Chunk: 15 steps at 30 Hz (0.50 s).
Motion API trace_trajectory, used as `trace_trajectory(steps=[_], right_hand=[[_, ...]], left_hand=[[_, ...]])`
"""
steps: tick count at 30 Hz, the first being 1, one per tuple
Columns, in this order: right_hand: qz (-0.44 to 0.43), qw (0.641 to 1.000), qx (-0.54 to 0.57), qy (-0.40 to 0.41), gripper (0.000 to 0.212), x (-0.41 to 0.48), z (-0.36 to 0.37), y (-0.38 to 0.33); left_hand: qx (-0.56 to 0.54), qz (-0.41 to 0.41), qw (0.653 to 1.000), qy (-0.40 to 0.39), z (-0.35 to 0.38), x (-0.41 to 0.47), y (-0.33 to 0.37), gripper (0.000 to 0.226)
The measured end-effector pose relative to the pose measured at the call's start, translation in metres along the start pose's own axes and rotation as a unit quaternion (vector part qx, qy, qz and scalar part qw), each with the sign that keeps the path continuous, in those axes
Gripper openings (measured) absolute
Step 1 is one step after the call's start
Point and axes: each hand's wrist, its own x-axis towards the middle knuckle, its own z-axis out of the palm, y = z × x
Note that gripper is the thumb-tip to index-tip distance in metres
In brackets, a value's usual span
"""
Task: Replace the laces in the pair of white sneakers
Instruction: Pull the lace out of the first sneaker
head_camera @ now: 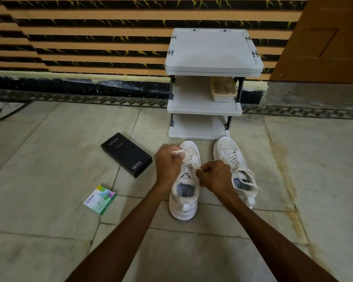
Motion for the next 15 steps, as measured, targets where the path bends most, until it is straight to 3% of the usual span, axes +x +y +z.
trace_trajectory(steps=[2,5,6,7,10,12,15], right_hand=[[-0.003,1.0,0.003,0.001,0.014,-0.001,-0.001,0.001],[-0.02,1.0,-0.008,0.004,0.011,-0.004,-0.004,0.004],[-0.018,1.0,-0.011,0.003,0.01,-0.004,-0.006,0.005],[-0.014,1.0,-0.005,0.0,0.009,-0.003,-0.008,0.006],[-0.01,1.0,0.009,-0.016,0.006,-0.002,-0.01,0.005],[-0.034,0.999,-0.009,-0.017,0.01,-0.001,-0.008,0.004],[-0.093,0.993,-0.074,-0.003,0.016,-0.001,-0.002,0.001]], left_hand=[[-0.201,-0.192,0.958,0.07,-0.005,0.012,0.003,0.013],[-0.498,-0.354,0.79,0.059,-0.016,0.025,0.004,0.02],[-0.522,-0.373,0.766,0.05,-0.019,0.029,0.002,0.023],[-0.495,-0.371,0.785,0.034,-0.019,0.03,0.0,0.025],[-0.221,-0.308,0.925,-0.03,-0.013,0.024,-0.002,0.029],[-0.087,-0.269,0.958,-0.04,-0.008,0.015,-0.005,0.039],[0.085,-0.199,0.975,-0.057,-0.005,-0.001,-0.008,0.072]])
